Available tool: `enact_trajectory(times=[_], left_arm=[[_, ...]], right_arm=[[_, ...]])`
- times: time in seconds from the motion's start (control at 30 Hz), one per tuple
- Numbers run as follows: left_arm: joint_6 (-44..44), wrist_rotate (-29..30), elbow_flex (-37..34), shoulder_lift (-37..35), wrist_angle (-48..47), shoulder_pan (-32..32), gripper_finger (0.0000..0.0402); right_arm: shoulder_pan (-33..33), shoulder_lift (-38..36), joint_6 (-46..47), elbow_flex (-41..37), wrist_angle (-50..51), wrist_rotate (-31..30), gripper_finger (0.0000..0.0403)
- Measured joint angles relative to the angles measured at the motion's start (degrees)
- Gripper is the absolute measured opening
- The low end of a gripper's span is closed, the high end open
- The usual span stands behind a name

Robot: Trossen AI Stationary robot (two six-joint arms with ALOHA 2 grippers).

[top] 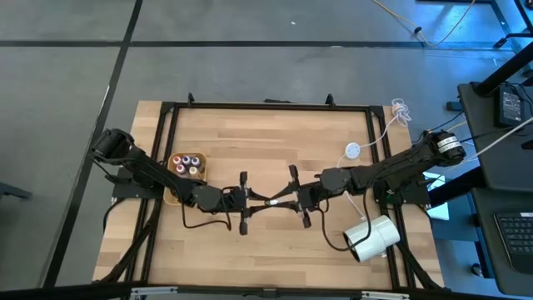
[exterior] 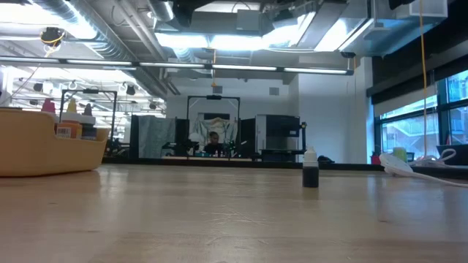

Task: Pick & Place food coloring
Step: Put the small green food coloring bottle into the yellow bin

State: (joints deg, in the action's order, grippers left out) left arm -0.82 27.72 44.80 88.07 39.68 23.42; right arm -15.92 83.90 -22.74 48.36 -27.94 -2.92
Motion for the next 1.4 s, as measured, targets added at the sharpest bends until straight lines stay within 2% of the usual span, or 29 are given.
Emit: enact_trajectory(times=[0.27,0.37,0.5,0.6,0.73,0.93,1.03,1.17,1.4], left_arm=[[0.33,0.9,-0.04,-0.64,-2.33,0.05,0.0064],[2.37,0.98,-0.04,-1.97,-4.82,0.06,0.0064],[6.14,0.8,-0.04,-4.78,-12.12,0.04,0.0064],[14.15,0.62,-0.04,-8.29,-23.62,0.07,0.0064],[30.52,-2.94,1.07,-14.86,-45.83,0.04,0.0064],[62.18,-9.14,6.05,-20.98,-85.41,0.2,0.0063],[74.14,-13.72,6.21,-21.81,-97.91,0.22,0.0063],[83.12,-17.78,6.21,-21.13,-106.81,0.22,0.0063],[85.79,-23.09,6.21,-18.53,-107.84,0.11,0.0063]], right_arm=[[0.04,-0.27,-1.43,0.02,5.34,-0.69,0.0112],[0.07,-0.45,0.13,0.0,9.69,-2.3,0.0145],[0.04,-0.52,3.05,0.0,16.74,-8.24,0.0214],[0.07,-0.52,6.14,0.0,22.49,-13.75,0.0262],[0.07,-0.52,9.9,0.0,28.95,-18.38,0.0301],[0.07,-0.52,13.05,0.0,31.59,-19.95,0.0314],[0.07,-0.52,13.68,0.0,31.64,-19.95,0.0314],[0.07,-0.52,13.68,0.0,31.71,-19.95,0.0314],[0.07,-0.52,13.55,0.0,31.73,-19.95,0.0314]])
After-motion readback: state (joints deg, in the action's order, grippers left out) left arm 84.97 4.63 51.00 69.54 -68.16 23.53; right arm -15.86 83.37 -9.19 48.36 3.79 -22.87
